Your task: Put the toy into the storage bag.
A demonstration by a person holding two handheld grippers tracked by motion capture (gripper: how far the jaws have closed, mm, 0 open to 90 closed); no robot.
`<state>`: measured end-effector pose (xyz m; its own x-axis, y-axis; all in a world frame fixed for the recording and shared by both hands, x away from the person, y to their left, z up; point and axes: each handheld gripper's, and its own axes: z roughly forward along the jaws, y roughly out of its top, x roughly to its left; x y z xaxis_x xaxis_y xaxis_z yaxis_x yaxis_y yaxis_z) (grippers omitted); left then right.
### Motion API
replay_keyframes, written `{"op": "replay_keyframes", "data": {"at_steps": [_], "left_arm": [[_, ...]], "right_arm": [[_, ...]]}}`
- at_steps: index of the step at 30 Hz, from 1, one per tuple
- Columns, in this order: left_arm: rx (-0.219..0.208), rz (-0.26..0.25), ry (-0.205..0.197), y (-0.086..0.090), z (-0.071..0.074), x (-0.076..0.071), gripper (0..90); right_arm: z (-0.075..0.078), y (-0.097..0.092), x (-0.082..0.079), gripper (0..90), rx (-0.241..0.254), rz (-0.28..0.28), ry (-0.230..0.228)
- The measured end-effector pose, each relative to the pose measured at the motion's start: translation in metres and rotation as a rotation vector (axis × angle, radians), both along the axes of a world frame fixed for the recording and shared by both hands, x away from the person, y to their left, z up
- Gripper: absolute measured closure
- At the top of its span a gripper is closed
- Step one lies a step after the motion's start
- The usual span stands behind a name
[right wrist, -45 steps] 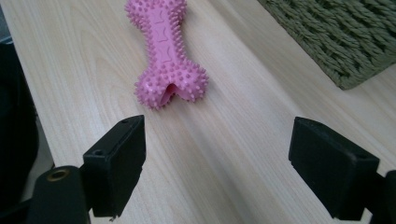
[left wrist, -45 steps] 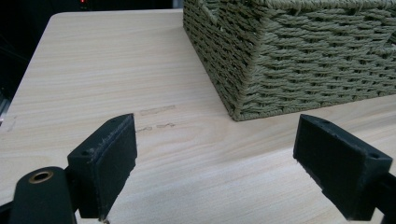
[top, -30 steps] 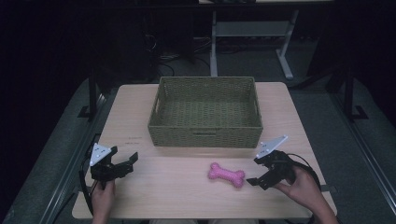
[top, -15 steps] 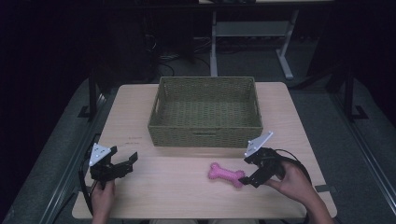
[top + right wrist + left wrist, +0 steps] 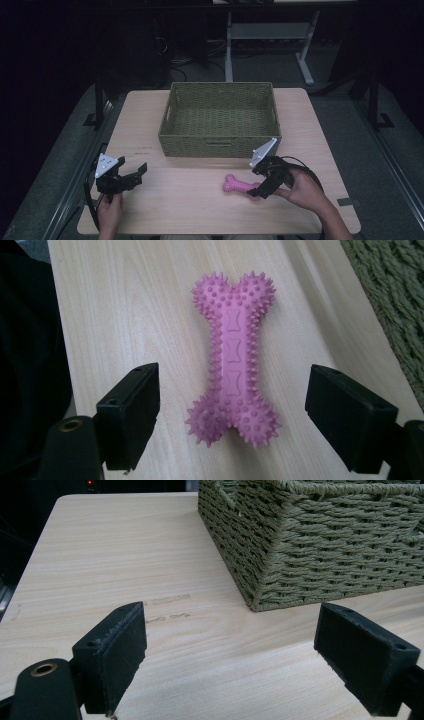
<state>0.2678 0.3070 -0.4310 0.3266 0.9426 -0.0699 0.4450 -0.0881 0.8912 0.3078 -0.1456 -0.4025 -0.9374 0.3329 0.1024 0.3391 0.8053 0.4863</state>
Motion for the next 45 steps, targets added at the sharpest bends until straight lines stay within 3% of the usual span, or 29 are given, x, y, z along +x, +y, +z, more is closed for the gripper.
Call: {"op": "replay_keyframes", "data": {"at_steps": [15, 45], "left_arm": [[-0.001, 0.0, 0.0, 0.001, 0.0, 0.0, 13.0], [-0.011, 0.001, 0.003, 0.003, 0.001, 0.0, 13.0]], "right_arm": [[-0.005, 0.02, 0.006, 23.4, -0.047, 0.039, 0.007], [-0.028, 0.043, 0.016, 38.8, -0.145, 0.074, 0.023]]}}
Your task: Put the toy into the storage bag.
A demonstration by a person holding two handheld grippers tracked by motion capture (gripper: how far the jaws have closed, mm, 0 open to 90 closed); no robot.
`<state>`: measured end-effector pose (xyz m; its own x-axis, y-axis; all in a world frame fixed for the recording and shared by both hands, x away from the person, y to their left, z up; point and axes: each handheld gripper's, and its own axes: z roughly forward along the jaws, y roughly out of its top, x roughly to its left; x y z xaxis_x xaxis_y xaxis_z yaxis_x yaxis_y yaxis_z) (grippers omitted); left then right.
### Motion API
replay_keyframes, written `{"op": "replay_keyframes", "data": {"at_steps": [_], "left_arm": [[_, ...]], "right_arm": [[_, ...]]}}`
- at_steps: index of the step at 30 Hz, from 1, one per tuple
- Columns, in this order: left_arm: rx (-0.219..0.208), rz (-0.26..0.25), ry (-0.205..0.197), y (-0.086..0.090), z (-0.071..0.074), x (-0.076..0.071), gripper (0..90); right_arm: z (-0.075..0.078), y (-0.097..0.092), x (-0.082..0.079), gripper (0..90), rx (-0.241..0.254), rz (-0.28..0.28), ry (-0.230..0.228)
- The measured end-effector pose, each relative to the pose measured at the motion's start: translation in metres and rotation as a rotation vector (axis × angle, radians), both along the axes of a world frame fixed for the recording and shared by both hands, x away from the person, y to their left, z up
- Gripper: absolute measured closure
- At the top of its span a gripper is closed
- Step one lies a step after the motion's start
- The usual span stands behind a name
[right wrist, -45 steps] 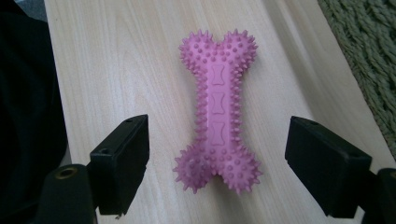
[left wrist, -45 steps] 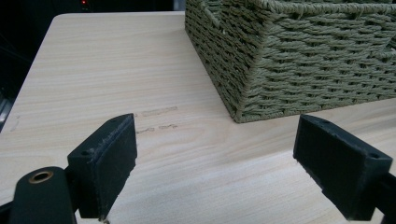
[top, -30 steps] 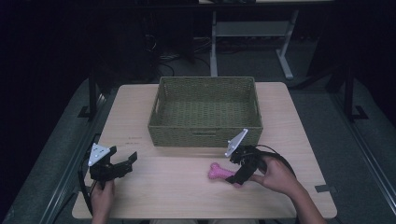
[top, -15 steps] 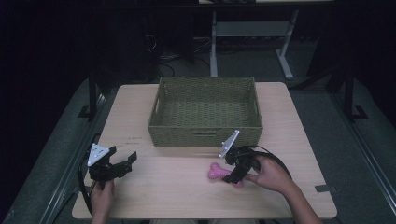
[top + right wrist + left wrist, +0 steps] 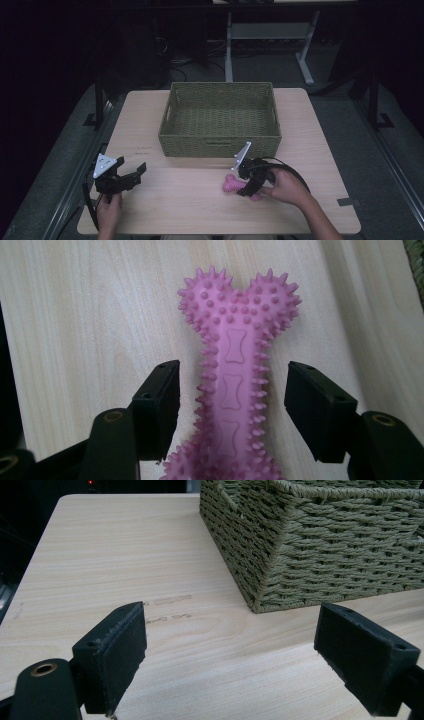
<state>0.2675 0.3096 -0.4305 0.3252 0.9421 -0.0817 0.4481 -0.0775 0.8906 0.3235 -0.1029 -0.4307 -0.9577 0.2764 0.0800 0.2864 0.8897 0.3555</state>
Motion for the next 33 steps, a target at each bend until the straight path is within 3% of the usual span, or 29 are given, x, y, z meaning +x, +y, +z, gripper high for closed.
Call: {"op": "replay_keyframes", "data": {"at_steps": [33], "left_arm": [[-0.012, 0.002, -0.003, 0.0015, 0.0001, 0.0, 13.0]], "right_arm": [[-0.0065, 0.0047, -0.0026, 52.5, -0.044, 0.027, -0.024]]}}
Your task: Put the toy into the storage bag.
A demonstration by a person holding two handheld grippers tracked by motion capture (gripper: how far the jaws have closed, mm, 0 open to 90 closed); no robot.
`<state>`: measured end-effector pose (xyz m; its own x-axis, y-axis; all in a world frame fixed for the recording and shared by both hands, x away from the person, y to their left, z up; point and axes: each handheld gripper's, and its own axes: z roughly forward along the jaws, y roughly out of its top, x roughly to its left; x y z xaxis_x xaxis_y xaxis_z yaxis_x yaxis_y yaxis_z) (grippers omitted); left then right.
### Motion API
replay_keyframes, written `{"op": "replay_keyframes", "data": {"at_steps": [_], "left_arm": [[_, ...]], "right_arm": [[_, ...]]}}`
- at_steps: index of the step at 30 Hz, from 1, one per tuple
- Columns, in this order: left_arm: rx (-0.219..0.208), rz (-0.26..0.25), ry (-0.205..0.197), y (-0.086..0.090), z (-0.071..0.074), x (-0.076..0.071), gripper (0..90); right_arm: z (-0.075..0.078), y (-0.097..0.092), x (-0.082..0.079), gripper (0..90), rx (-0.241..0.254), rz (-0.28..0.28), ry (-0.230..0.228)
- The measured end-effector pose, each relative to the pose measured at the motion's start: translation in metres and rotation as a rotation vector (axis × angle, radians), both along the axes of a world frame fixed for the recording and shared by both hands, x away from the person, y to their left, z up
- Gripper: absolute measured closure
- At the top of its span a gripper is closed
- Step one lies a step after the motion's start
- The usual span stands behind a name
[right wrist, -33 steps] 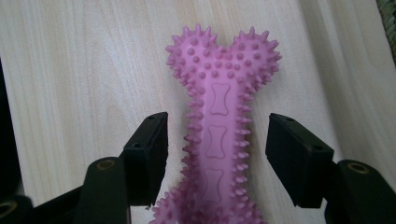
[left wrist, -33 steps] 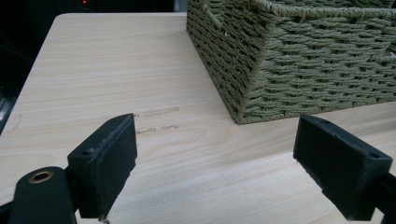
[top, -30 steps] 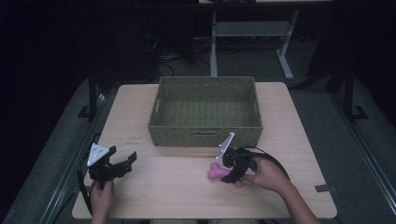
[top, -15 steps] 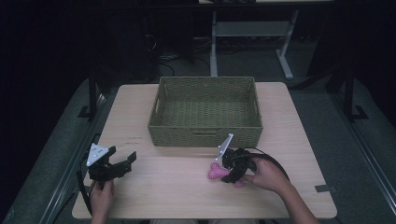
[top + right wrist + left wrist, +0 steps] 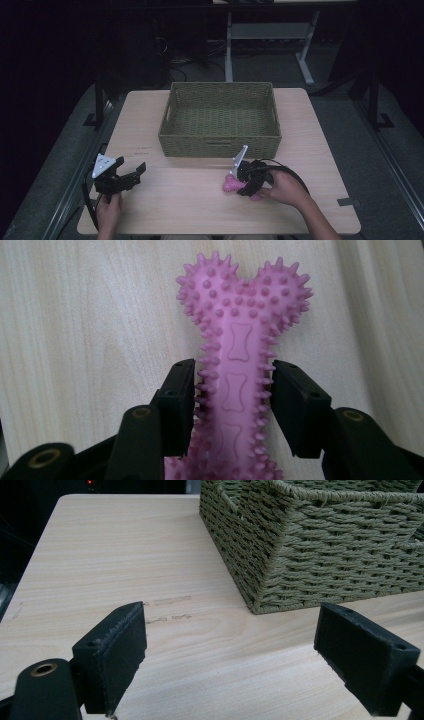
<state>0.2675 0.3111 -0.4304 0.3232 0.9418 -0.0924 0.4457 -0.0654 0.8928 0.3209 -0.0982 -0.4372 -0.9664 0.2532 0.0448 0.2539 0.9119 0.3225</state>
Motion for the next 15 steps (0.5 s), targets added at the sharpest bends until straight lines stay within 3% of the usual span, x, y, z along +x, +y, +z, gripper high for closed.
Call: {"op": "replay_keyframes", "data": {"at_steps": [15], "left_arm": [[-0.006, 0.003, -0.002, 0.001, 0.0003, -0.0006, 13.0]], "right_arm": [[0.0019, -0.0001, -0.0002, 57.8, -0.007, 0.025, 0.007]]}}
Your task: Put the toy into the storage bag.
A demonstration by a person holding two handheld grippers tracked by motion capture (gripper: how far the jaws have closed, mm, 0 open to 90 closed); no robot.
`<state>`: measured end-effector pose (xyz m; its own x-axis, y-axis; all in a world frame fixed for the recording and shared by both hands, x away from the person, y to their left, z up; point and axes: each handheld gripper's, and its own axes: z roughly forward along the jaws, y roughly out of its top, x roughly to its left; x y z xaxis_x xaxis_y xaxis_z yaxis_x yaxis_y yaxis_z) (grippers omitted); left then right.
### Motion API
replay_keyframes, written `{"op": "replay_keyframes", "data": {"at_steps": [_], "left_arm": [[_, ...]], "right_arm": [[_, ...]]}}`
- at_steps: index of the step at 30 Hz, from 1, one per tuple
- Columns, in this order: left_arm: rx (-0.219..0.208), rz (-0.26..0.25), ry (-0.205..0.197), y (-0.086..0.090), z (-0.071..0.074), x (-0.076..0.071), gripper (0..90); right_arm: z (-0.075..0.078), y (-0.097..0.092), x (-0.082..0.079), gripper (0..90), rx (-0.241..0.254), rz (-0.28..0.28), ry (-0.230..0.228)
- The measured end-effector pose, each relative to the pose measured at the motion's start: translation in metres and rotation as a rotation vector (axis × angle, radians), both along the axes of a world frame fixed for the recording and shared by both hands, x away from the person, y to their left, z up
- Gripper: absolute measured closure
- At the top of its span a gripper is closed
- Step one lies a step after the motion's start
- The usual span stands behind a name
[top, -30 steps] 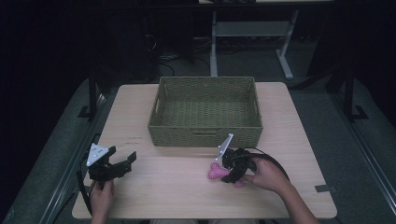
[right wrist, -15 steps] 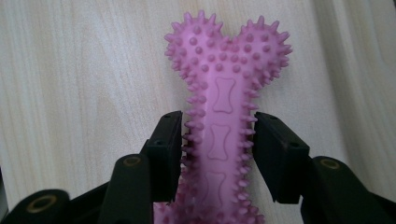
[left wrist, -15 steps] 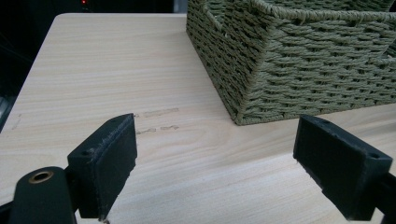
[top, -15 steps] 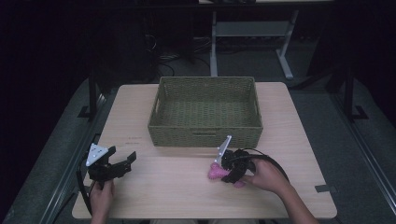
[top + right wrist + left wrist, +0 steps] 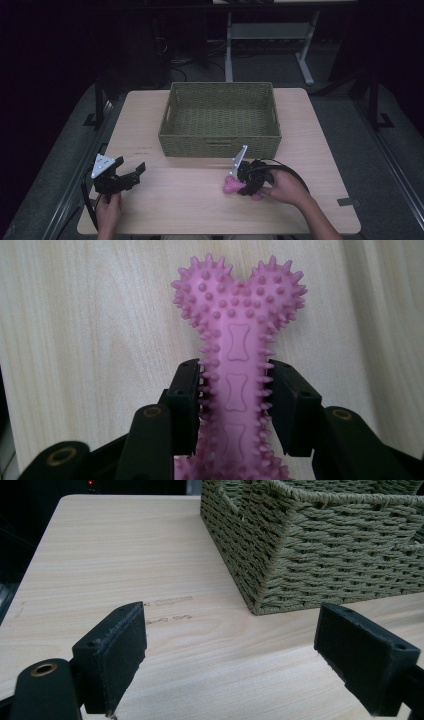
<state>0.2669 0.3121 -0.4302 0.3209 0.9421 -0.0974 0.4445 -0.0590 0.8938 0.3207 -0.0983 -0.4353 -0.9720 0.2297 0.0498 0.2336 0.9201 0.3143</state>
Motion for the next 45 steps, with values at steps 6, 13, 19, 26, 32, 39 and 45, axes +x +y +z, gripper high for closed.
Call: {"op": "replay_keyframes", "data": {"at_steps": [6, 13, 19, 26, 32, 39, 45], "left_arm": [[0.0, 0.001, -0.001, 0.0, 0.0, 0.0, 13.0], [-0.005, 0.006, -0.006, 0.001, 0.0, 0.0, 13.0], [-0.002, 0.005, -0.004, 0.0, 0.0, 0.0, 13.0], [-0.002, 0.002, -0.003, 0.0, 0.0, 0.001, 13.0], [-0.003, 0.004, -0.005, 0.001, 0.0, 0.001, 13.0], [0.001, -0.001, -0.003, 0.0, 0.0, 0.001, 13.0], [-0.001, 0.001, -0.005, 0.0, -0.001, 0.002, 13.0]], "right_arm": [[0.004, -0.001, 0.002, 58.0, 0.01, 0.011, 0.008], [0.013, -0.006, 0.005, 58.1, 0.036, 0.013, 0.017], [0.03, -0.01, 0.01, 58.2, 0.086, 0.025, 0.03], [0.043, -0.013, 0.014, 58.2, 0.099, 0.038, 0.032], [0.05, -0.016, 0.018, 58.2, 0.118, 0.044, 0.041], [0.058, -0.023, 0.022, 58.2, 0.134, 0.041, 0.046], [0.068, -0.031, 0.025, 58.2, 0.152, 0.033, 0.044]]}}
